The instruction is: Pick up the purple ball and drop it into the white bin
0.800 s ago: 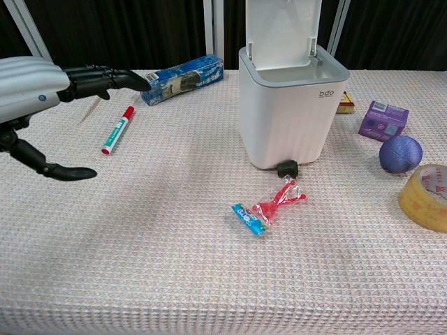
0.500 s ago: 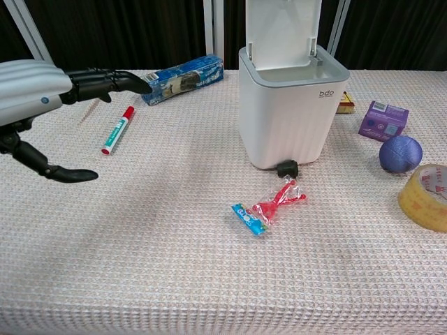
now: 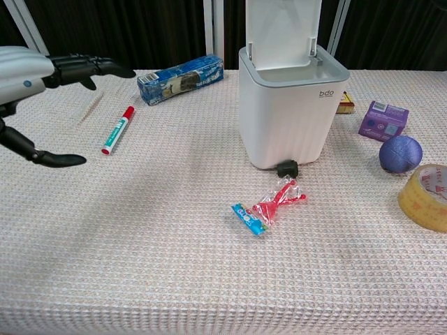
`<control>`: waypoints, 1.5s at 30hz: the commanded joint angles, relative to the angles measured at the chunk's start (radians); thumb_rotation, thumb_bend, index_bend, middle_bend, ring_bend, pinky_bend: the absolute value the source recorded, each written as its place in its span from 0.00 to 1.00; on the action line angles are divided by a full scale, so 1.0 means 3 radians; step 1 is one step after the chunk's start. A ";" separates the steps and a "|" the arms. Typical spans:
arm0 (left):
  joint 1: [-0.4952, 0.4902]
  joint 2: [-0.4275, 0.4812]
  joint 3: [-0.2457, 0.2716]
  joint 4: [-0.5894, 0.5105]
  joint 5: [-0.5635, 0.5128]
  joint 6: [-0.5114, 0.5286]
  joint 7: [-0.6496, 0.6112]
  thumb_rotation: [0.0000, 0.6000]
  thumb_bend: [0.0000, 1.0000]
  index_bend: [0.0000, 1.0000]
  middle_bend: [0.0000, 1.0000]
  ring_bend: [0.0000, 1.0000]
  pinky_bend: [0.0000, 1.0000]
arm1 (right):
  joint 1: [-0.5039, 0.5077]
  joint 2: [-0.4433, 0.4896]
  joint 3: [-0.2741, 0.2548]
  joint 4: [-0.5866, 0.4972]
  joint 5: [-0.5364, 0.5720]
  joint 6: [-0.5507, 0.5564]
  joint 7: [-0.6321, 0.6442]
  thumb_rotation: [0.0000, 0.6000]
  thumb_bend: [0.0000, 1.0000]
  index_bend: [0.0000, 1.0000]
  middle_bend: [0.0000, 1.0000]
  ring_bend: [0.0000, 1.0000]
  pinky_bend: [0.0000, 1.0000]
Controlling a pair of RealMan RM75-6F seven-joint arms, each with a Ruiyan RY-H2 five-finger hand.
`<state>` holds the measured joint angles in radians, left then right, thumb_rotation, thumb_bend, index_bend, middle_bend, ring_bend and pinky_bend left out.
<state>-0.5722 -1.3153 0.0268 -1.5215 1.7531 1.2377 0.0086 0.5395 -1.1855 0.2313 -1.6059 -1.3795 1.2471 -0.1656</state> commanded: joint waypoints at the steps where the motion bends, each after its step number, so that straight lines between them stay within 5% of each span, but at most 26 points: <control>1: 0.0069 0.0086 -0.0065 0.0120 -0.0127 0.0114 -0.0166 0.85 0.22 0.07 0.06 0.07 0.23 | -0.0194 0.0250 -0.0310 -0.0031 -0.0299 0.0020 -0.0018 1.00 0.36 0.00 0.00 0.00 0.00; 8: 0.0156 0.0168 -0.0239 0.0443 -0.0512 0.0159 -0.0595 0.84 0.22 0.07 0.06 0.07 0.23 | -0.0370 0.0395 -0.0698 0.0078 -0.0368 -0.0240 -0.0164 1.00 0.36 0.00 0.00 0.00 0.00; 14: 0.0208 0.0178 -0.0314 0.0693 -0.0741 0.0091 -0.0865 0.85 0.22 0.07 0.06 0.07 0.23 | -0.0390 0.0114 -0.0821 0.0522 -0.0428 -0.0384 -0.0214 1.00 0.37 0.00 0.00 0.00 0.00; 29: 0.0304 0.0067 -0.0205 0.1038 -0.0698 0.0056 -0.1065 0.85 0.22 0.07 0.06 0.07 0.23 | -0.0176 -0.0358 -0.0753 0.0926 -0.0227 -0.0911 -0.0066 1.00 0.38 0.00 0.00 0.00 0.06; 45: 0.0298 0.0049 -0.0205 0.1079 -0.0663 0.0034 -0.1150 0.85 0.22 0.07 0.07 0.07 0.23 | 0.0175 0.0087 -0.0669 0.0464 0.0087 -0.1567 -0.0200 1.00 0.28 0.00 0.00 0.00 0.15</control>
<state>-0.4824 -1.2999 -0.0348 -1.1983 1.5543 1.2487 -0.3363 0.5786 -1.1675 0.0294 -1.4557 -1.3660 0.7920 -0.2122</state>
